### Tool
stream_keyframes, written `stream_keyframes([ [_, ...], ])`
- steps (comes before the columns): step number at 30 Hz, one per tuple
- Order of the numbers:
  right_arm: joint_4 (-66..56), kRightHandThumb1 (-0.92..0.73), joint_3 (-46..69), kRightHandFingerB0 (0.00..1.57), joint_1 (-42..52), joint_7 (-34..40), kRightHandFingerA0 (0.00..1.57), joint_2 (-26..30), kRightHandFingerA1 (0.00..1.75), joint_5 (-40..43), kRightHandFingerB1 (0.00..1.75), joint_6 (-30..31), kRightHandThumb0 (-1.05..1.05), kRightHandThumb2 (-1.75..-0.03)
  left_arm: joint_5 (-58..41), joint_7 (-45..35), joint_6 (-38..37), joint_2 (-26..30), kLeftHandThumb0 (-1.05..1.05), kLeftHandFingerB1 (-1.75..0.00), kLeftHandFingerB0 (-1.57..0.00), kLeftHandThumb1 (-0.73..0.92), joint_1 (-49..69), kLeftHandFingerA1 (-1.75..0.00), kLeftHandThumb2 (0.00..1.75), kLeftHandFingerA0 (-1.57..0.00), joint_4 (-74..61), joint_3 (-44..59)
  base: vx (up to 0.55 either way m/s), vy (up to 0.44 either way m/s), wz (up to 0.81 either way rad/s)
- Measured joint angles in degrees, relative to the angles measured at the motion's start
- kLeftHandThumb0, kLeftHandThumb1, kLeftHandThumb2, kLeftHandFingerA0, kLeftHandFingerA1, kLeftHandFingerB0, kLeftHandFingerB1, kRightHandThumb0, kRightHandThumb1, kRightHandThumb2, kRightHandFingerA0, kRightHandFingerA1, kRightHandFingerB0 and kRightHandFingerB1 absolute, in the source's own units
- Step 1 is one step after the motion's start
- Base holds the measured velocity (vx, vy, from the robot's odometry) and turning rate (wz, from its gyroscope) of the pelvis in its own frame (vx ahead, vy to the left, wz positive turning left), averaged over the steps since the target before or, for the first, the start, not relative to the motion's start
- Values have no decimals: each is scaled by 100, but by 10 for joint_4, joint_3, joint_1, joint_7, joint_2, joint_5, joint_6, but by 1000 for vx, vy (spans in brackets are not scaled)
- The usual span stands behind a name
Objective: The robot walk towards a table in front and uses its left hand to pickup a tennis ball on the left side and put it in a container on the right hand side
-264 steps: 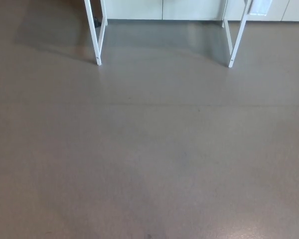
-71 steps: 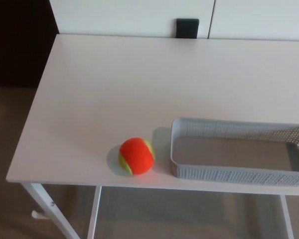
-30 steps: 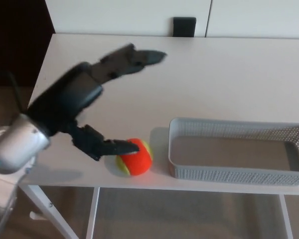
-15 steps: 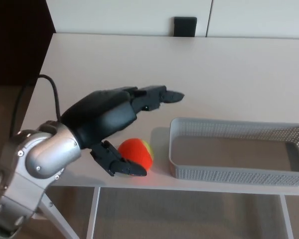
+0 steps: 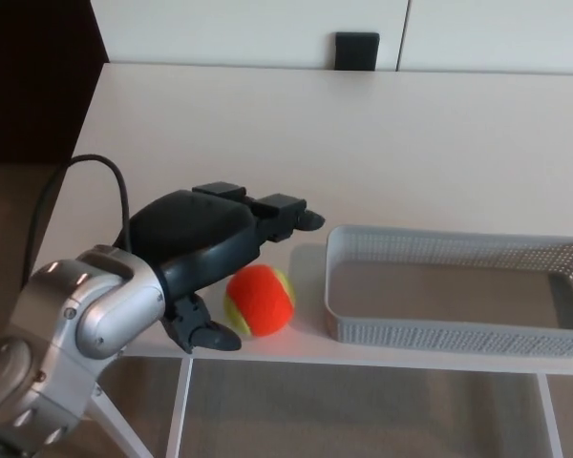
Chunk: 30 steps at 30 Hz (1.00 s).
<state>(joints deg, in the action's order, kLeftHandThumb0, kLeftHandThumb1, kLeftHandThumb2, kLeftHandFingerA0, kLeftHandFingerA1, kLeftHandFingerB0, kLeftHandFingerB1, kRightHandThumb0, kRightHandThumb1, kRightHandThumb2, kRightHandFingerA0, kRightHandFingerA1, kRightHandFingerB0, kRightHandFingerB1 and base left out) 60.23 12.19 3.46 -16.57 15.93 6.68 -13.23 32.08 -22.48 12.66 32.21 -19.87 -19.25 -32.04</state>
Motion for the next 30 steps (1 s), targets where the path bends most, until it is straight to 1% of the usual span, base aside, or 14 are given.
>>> stream_keyframes([
  [5, -2, -57, -2, 27, -2, 0, 39, 0, 45, 0, 34, 5, -39, -57, 45, 0, 5, 3, -25, -49, -9, 16, 0, -51, 79, -9, 5, -11, 0, 0, 0],
  [6, -3, -57, -3, 28, -3, 0, 41, 0, 46, 0, 33, 7, -41, -56, 57, 0, 7, 3, -48, -30, -28, 37, 0, -34, 52, -30, 7, -13, 0, 0, 0],
  [7, -4, -57, -3, 28, -4, 0, 41, 0, 46, 0, 33, 8, -41, -56, 64, 0, 7, 3, -48, -30, -28, 37, 1, -34, 52, -30, 8, -14, 0, 0, 0],
  [8, -5, -58, -3, 28, -5, 1, 42, 0, 46, 0, 33, 9, -41, -57, 73, 0, 7, 3, -48, -31, -31, 38, 1, -35, 52, -34, 9, -15, 0, 0, 0],
  [9, -6, -58, -4, 28, -7, 1, 44, 0, 46, -1, 34, 10, -41, -57, 83, 0, 7, 3, -55, -37, -30, 34, 3, -40, 63, -34, 10, -18, 0, 0, 0],
  [11, -7, -58, -6, 28, -8, 2, 41, 0, 45, -2, 34, 12, -40, -56, 97, -1, 7, 0, -53, -37, -31, 35, 5, -41, 63, -36, 11, -22, 0, 0, 0],
  [16, -13, -56, -7, 29, -9, 5, 41, 0, 46, -5, 35, 16, -41, -57, 140, -5, 6, -18, -49, -38, -34, 34, 11, -42, 62, -38, 24, -34, 0, 0, 0],
  [17, -13, -56, -7, 29, -9, 6, 45, 0, 48, -5, 35, 17, -42, -56, 144, -6, 6, -21, -43, -33, -37, 39, 12, -36, 53, -41, 26, -35, 0, 0, 0],
  [18, -13, -57, -7, 29, -9, 6, 44, 0, 48, -6, 35, 17, -41, -56, 150, -7, 6, -27, -44, -33, -39, 38, 13, -37, 52, -41, 31, -36, 0, 0, 0],
  [19, -13, -57, -6, 29, -9, 7, 44, 0, 48, -6, 35, 17, -41, -56, 153, -8, 6, -29, -44, -33, -39, 38, 13, -37, 52, -41, 34, -36, 0, 0, 0],
  [20, -13, -57, -6, 29, -9, 7, 42, 0, 47, -6, 35, 17, -42, -56, 158, -8, 6, -32, -50, -40, -33, 35, 13, -45, 67, -37, 38, -37, 0, 0, 0],
  [22, -14, -56, -6, 29, -9, 7, 43, 0, 47, -6, 35, 18, -44, -56, 166, -10, 6, -37, -51, -39, -32, 36, 14, -43, 66, -33, 45, -40, 0, 0, 0],
  [24, -17, -56, -6, 28, -9, 7, 41, 0, 46, -7, 35, 19, -44, -57, 174, -16, 6, -45, -51, -39, -32, 35, 14, -43, 66, -33, 54, -43, 0, 0, 0],
  [30, -22, -56, -4, 29, -10, 7, 43, 0, 48, -7, 35, 20, -40, -56, 193, -25, 6, -63, -48, -40, -31, 34, 14, -46, 67, -37, 76, -47, 0, 0, 0],
])
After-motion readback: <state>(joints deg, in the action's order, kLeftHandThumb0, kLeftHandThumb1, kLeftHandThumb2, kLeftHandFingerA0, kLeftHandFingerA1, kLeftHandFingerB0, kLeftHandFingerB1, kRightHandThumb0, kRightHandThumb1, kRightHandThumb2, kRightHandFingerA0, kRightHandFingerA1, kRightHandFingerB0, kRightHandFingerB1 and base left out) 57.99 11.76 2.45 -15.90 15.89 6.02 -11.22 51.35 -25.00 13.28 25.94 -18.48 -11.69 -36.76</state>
